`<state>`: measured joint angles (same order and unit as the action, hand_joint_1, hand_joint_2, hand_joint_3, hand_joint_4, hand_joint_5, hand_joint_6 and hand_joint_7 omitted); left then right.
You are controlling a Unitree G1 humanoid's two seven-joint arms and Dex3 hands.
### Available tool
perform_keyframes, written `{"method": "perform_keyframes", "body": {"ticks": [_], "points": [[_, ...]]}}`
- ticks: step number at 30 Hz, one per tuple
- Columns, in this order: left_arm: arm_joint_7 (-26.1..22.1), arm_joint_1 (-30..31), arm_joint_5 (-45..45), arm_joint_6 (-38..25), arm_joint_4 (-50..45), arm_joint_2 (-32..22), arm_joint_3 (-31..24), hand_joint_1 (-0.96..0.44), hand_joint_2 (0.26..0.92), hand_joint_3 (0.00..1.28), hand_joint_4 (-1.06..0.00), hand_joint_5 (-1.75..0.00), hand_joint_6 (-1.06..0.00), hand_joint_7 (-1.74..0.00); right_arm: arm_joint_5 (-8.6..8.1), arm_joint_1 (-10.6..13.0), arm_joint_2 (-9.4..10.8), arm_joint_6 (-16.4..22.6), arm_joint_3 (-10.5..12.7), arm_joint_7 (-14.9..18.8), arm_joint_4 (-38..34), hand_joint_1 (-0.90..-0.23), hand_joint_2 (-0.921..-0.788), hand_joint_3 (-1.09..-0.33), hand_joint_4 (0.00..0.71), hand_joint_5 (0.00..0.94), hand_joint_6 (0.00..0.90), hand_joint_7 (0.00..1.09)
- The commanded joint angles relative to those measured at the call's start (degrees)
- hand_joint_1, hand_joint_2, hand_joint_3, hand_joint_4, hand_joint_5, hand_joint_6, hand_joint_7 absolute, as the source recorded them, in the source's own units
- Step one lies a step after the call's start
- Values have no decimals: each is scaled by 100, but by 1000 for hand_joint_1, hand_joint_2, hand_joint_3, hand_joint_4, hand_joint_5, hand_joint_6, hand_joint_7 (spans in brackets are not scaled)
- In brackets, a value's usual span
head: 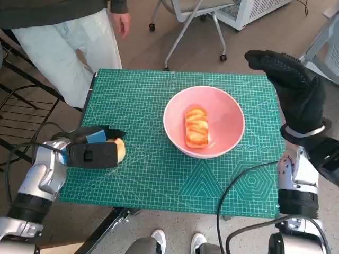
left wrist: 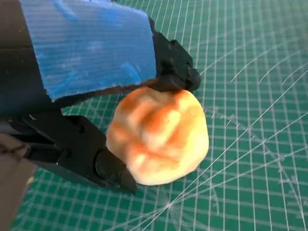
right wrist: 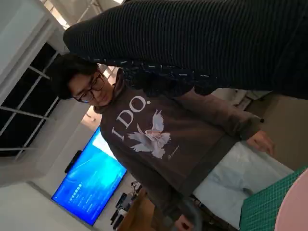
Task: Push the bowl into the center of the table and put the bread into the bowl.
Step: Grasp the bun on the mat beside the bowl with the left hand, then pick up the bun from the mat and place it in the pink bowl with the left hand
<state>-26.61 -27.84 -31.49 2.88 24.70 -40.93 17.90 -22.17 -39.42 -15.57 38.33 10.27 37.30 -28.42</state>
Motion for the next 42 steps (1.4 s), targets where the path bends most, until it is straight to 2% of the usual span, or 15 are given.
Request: {"method": "perform_keyframes", "body": {"ticks": [1,4,12,13,23,27,32,42], "points": [[268,255,48,532,287,77,66,12,905,50,-727,-1014,-661,-930,17,93,-28,-83,6,74,-39,-683,-921,-685,168,3,1,472],[371,273,72,727,331,63,49,5,913,46,-723,-1128,-668,-1050,18,95,-34,-95,5,77,-27,-683,-921,-685,168,3,2,471],[394,383,306,1126,-121,-155,-247,3,916,42,-724,-1149,-670,-1103,1,81,-45,-134,19,98,-42,-684,-921,-683,169,3,3,469],[375,411,353,1111,-284,-193,-325,3,917,60,-701,-1164,-645,-1138,2,78,-46,-143,21,97,-41,-683,-921,-683,169,3,2,468],[250,549,737,715,-2113,-342,-1204,4,904,17,-804,-1011,-699,-1117,6,26,-44,-195,34,118,-60,-684,-921,-681,169,2,1,463],[269,347,856,541,-2591,-226,-1445,4,898,7,-841,-965,-711,-1110,-11,-3,-28,-203,40,139,-79,-686,-921,-680,169,2,1,463],[347,-161,849,354,-2909,44,-1457,5,896,4,-856,-948,-711,-1110,9,-38,6,-190,23,140,-97,-686,-921,-681,168,1,1,462],[603,-1379,698,682,-2356,784,-968,4,894,3,-869,-937,-713,-1105,58,-110,25,-149,5,146,-161,-690,-921,-686,165,0,-1,461]]}}
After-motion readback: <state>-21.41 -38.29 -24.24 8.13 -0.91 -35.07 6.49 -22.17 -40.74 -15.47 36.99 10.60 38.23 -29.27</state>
